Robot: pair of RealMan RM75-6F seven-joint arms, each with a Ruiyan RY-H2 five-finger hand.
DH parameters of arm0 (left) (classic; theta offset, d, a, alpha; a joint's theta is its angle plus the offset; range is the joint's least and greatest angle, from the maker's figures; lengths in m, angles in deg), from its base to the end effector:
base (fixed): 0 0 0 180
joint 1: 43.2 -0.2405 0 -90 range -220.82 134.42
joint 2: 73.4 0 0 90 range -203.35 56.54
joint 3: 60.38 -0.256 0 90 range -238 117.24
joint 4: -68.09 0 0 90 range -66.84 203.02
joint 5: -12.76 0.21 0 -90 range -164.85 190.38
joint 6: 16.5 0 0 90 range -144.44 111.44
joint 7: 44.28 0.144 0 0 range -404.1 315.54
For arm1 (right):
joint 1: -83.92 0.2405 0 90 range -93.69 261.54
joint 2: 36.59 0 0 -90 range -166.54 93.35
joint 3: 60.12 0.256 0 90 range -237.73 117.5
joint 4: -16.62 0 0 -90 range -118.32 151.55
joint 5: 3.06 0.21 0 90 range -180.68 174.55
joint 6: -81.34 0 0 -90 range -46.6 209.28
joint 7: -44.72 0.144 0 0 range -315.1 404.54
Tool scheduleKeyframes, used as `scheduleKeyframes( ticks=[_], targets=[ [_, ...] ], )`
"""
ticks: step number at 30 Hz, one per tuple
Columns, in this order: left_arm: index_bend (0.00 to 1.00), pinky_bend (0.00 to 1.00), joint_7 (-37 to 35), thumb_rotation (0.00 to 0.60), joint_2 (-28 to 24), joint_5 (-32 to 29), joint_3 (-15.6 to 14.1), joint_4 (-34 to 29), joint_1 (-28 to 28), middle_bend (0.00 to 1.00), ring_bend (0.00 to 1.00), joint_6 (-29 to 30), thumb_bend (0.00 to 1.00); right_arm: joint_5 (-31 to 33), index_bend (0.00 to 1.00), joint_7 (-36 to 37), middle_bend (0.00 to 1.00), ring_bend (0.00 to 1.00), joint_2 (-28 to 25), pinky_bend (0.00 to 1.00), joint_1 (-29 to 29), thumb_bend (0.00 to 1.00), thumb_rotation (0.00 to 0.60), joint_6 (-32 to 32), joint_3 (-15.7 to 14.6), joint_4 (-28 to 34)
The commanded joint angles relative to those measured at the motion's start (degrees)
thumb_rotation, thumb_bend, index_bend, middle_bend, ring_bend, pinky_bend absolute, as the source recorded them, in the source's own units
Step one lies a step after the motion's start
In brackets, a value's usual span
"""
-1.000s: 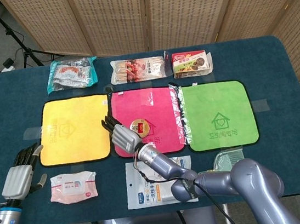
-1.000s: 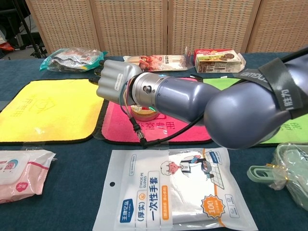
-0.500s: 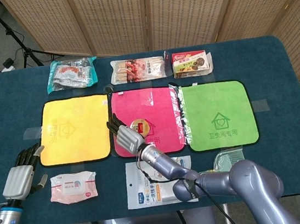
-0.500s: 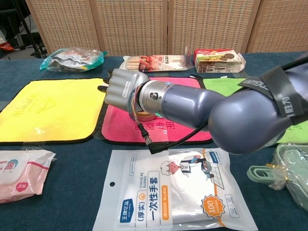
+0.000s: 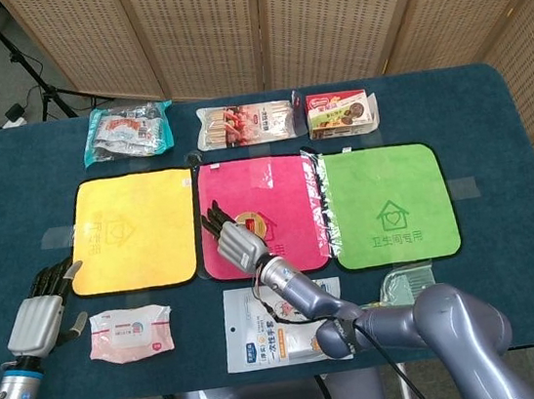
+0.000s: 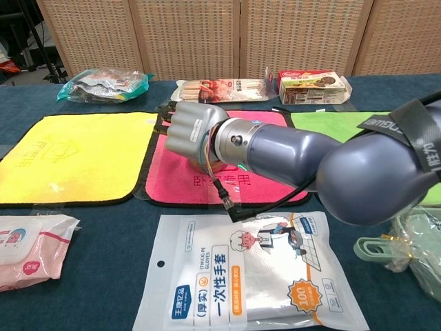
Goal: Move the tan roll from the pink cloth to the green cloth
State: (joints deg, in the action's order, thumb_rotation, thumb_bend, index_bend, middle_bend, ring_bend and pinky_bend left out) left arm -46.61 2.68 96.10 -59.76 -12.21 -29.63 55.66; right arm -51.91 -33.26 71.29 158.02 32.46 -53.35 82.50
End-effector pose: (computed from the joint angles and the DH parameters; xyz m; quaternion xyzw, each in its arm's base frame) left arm -0.3218 0.2205 0.0771 -0.6497 -0.4371 -0.3510 0.5134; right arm 0.0100 -0.3680 -0.1224 0.8641 0.1420 0.1726 0.4510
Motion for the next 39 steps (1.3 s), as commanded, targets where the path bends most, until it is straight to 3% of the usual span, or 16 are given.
scheduleKeyframes(
  ticks=[1, 39],
  targets=[
    [0.08, 0.00, 0.1, 0.600, 0.0, 0.1, -0.1, 0.0, 0.0, 0.00, 0.00, 0.0, 0.38, 0.4, 0.23, -0.3, 0.00, 0.00, -0.3, 0.05, -0.2, 0.85, 0.600, -0.3, -0.3, 0.2],
    [0.08, 0.00, 0.0, 0.600, -0.1, 0.2, -0.3, -0.5, 0.1, 0.00, 0.00, 0.0, 0.38, 5.0, 0.23, -3.2, 0.00, 0.00, -2.1, 0.05, -1.4, 0.85, 0.600, -3.8, -3.5, 4.7]
  ],
)
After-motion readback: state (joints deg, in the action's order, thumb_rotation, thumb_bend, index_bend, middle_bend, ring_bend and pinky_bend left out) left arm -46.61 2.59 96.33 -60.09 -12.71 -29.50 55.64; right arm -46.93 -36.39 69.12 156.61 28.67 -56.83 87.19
